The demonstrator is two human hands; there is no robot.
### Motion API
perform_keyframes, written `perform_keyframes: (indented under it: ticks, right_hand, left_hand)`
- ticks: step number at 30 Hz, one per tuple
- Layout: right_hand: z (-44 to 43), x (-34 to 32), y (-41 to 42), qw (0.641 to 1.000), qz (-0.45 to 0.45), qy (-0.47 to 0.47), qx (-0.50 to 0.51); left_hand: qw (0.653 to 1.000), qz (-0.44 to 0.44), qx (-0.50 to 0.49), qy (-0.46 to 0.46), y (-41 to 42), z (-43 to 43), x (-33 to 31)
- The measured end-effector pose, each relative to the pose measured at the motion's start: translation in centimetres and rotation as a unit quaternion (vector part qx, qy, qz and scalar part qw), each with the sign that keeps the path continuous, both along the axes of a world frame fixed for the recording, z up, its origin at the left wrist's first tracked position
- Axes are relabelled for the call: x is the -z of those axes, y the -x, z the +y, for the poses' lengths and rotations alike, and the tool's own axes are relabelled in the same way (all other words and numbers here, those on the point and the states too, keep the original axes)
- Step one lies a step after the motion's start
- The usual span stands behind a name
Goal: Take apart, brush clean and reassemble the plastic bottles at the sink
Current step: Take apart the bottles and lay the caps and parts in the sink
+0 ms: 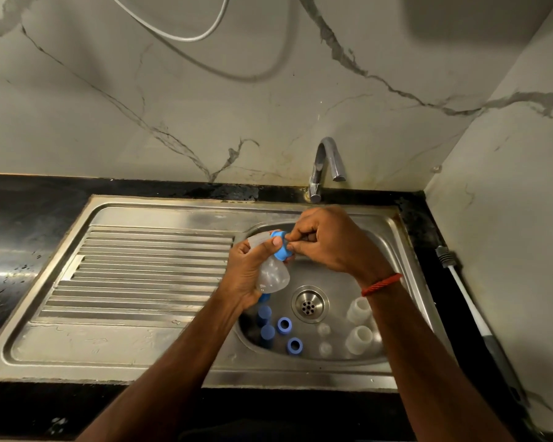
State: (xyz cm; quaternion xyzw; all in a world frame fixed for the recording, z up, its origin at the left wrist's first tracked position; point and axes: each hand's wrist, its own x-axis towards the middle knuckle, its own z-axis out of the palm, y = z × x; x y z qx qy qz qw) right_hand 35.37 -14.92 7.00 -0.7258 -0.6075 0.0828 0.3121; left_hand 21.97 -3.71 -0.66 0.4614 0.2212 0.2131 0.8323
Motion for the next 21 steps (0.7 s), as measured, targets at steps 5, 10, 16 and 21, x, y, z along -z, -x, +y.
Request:
perform_keyframes:
  ticks: [5,10,16,21]
  right_hand:
    - [-0.1,0.0,0.0,0.983,0.132,-0.105,0.075]
    - [-0.2,0.0,0.6,0.986,0.133,-0.100,0.027]
    - [0.1,0.4,1.0,1.000,0.004,-0.002,0.023]
    - [-0.7,-0.1,1.1,0.984,0.126,-0.115,0.050]
  left_hand:
    - [0.999,-0.028,0.004,-0.035,-0.6,1.0,-1.1]
    - [0.998,-0.058,-0.006,0.039,-0.9,0.8,-1.1]
    - [0.996,-0.042,0.008,0.078,-0.6,0.2,-0.3]
    - [0.992,-0.075,0.047,0.092,-0.5,0.5,-1.5]
